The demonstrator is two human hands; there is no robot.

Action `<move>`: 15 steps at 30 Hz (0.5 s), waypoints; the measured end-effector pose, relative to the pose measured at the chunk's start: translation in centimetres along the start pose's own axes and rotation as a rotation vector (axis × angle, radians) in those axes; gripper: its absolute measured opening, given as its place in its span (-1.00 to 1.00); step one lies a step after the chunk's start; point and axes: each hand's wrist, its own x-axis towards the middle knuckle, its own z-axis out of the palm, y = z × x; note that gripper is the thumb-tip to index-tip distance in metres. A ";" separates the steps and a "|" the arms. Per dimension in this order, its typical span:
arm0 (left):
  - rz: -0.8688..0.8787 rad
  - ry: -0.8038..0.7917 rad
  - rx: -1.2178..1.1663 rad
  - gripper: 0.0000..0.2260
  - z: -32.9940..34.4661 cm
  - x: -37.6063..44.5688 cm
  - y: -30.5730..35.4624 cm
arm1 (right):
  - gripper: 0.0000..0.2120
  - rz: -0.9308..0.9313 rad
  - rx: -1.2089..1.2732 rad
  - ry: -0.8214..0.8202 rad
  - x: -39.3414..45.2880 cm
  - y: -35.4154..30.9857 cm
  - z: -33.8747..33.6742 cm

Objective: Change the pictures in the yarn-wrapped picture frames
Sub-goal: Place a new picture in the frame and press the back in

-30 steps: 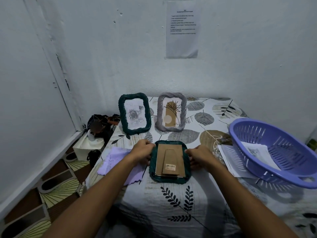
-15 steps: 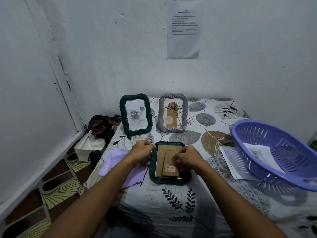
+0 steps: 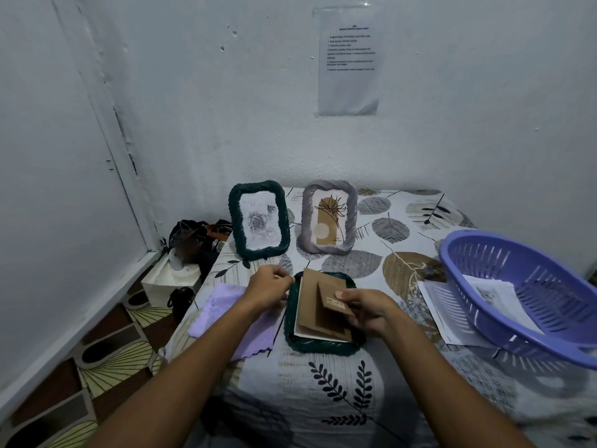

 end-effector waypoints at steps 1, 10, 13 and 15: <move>0.047 0.030 0.033 -0.92 0.2 -0.2 0.2 | -0.93 0.010 0.031 -0.011 0.1 0.0 -0.2; -0.081 -0.075 -0.126 -0.95 2.0 -0.6 1.3 | -0.92 0.024 0.098 -0.030 0.2 -0.1 -0.6; -0.141 -0.101 -0.110 -0.91 2.5 -0.8 1.5 | -0.90 -0.014 0.041 -0.016 0.0 -0.2 -0.5; -0.151 -0.075 -0.121 -0.87 2.9 -0.8 1.4 | -0.88 -0.070 -0.048 0.012 0.0 -0.3 -0.3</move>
